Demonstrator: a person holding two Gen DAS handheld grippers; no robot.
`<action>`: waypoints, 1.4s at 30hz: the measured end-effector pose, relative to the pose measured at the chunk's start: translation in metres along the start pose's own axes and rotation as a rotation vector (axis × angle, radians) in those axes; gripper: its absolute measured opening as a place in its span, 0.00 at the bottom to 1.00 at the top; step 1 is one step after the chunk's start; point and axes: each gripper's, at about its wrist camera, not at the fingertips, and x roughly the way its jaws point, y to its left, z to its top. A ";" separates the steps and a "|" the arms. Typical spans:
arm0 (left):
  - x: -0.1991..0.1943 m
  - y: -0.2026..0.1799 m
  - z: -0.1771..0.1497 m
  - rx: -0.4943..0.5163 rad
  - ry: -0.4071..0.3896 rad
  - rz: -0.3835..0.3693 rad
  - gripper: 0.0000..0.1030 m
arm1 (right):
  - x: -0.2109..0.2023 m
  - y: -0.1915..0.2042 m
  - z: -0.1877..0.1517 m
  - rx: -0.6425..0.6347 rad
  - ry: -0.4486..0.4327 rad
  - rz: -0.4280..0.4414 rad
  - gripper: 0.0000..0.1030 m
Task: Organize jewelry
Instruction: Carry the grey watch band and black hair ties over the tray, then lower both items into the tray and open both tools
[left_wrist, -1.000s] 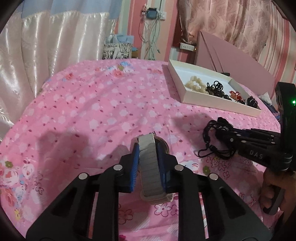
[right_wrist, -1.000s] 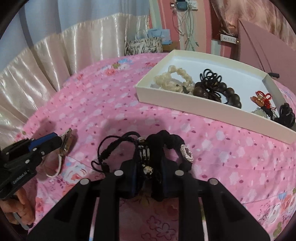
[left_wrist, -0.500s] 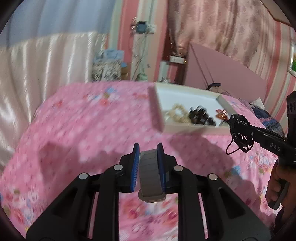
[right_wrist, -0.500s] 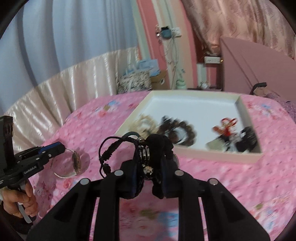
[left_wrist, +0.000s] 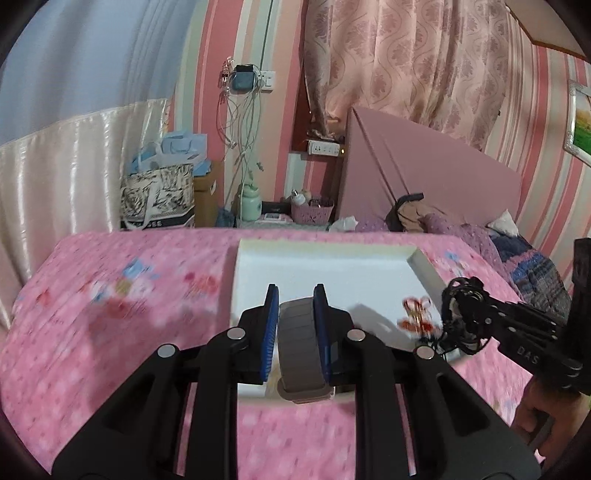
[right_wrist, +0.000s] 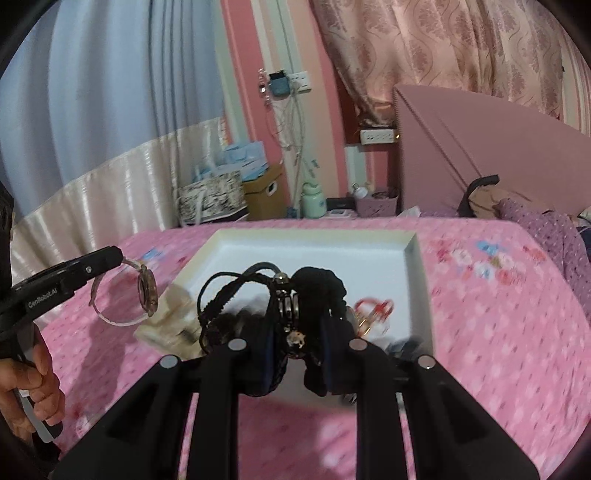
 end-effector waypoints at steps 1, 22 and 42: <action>0.008 -0.001 0.003 -0.004 -0.008 0.015 0.17 | 0.005 -0.005 0.007 -0.006 -0.006 -0.008 0.20; 0.101 -0.002 -0.018 0.010 0.038 0.104 0.17 | 0.097 -0.015 -0.003 -0.041 0.123 -0.064 0.20; 0.103 -0.015 -0.031 0.062 -0.010 0.133 0.18 | 0.115 -0.011 -0.018 -0.070 0.179 -0.086 0.23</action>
